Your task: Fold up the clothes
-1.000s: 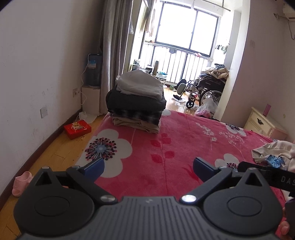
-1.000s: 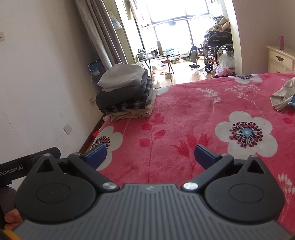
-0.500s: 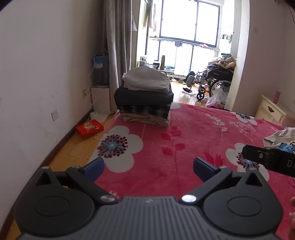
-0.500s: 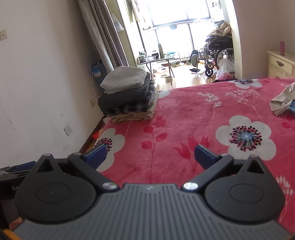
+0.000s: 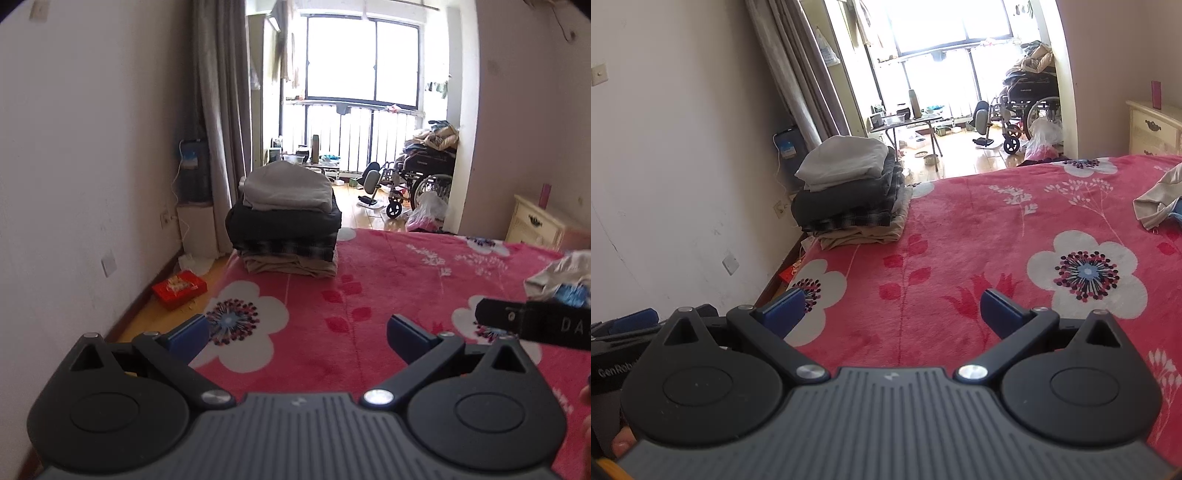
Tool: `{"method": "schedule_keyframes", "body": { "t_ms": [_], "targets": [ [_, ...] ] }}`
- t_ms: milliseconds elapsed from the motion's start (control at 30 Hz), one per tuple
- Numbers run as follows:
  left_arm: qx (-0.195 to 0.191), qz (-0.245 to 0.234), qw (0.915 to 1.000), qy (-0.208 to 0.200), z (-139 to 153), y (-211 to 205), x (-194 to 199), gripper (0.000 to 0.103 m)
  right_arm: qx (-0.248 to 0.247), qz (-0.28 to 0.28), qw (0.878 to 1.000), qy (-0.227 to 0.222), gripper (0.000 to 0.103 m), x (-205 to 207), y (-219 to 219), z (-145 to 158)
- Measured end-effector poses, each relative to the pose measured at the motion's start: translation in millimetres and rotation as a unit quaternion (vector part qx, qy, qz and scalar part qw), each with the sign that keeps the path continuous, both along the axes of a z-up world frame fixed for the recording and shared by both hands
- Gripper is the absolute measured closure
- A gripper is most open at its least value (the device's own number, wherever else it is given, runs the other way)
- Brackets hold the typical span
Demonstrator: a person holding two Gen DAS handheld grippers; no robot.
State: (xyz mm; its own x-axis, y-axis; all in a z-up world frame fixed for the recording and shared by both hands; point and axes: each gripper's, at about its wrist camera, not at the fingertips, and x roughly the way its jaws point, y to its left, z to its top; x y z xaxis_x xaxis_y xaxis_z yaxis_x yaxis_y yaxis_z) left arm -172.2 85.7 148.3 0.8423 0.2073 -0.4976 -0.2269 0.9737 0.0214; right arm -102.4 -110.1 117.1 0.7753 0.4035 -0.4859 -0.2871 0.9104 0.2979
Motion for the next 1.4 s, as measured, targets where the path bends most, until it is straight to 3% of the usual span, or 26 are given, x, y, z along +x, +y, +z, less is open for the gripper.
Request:
{"method": "schedule_keyframes", "body": {
  "t_ms": [500, 867, 1133, 1400],
  "targets": [
    [-0.022, 0.056, 0.9981, 0.009, -1, 15, -1, 0.0, 0.012, 0.007, 1.0, -0.009, 0.001, -5, 2, 2],
    [-0.018, 0.059, 0.998, 0.012, -4, 18, 0, 0.0, -0.004, 0.007, 1.0, -0.011, 0.001, -5, 9, 2],
    [-0.005, 0.056, 0.9982, 0.021, -5, 17, 6, 0.0, -0.023, 0.002, 1.0, -0.011, 0.001, -4, 12, 1],
    [0.001, 0.056, 0.9983, 0.017, 2, 13, 26, 0.0, -0.075, -0.025, 0.997, -0.021, 0.001, 4, 15, 3]
  ]
}}
